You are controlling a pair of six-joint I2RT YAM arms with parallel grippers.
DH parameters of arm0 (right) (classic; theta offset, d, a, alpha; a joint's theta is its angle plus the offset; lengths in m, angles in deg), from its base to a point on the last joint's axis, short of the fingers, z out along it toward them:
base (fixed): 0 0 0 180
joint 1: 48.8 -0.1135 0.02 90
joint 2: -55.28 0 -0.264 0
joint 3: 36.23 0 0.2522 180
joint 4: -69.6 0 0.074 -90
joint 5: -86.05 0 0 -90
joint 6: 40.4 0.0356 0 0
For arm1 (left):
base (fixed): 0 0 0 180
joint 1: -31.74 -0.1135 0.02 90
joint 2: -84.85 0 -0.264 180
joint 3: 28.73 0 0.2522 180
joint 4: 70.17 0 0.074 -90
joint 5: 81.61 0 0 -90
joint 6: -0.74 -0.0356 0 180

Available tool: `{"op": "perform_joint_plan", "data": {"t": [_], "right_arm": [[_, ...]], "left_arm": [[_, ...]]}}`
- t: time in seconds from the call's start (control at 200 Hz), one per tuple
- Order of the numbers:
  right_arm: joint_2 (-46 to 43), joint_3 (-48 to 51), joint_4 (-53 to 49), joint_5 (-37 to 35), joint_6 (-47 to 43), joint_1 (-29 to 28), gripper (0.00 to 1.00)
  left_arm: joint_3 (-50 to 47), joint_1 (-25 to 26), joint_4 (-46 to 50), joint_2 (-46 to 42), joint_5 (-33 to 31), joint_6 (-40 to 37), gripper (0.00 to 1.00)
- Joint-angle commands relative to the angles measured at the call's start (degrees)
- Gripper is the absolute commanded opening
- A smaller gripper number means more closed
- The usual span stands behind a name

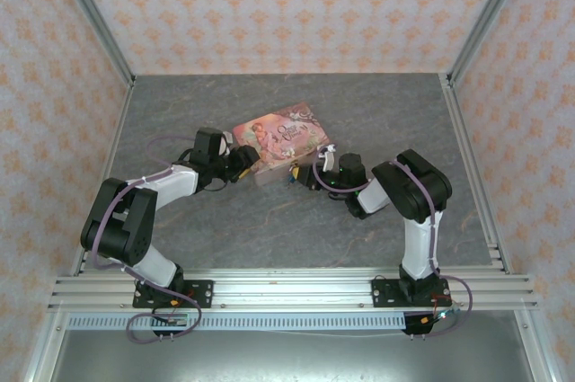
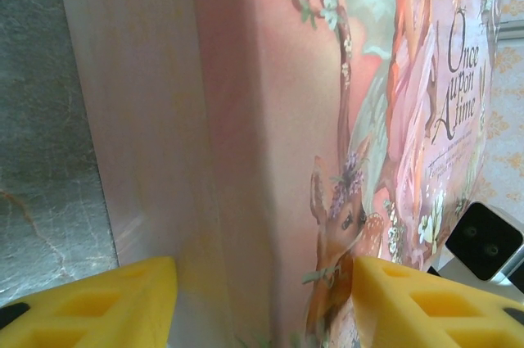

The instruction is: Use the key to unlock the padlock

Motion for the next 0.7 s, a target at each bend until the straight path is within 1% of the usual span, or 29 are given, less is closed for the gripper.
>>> {"op": "perform_joint_plan", "data": {"t": [0.0,0.115,0.185,0.626,0.696], "right_arm": [[-2.3,0.08,1.55,1.03,-0.83,-0.03,0.1],[-2.53,0.69,1.6,-0.36,-0.1,0.27,0.02],[-2.63,1.27,2.61,-1.67,1.11,0.58,0.0],[-2.76,1.41,10.72,-10.73,14.82,0.71,0.0],[-2.56,1.81,12.97,-13.03,17.53,0.69,0.0]], "left_arm": [[-0.66,0.34,5.38,1.26,-3.14,0.14,0.57],[-0.84,0.36,5.43,1.28,-3.31,0.2,0.57],[-1.09,0.31,5.4,1.18,-3.4,0.24,0.57],[-4.0,0.53,4.31,-0.06,-3.84,0.62,0.57],[-4.1,0.48,4.12,0.09,-3.82,0.76,0.57]]}}
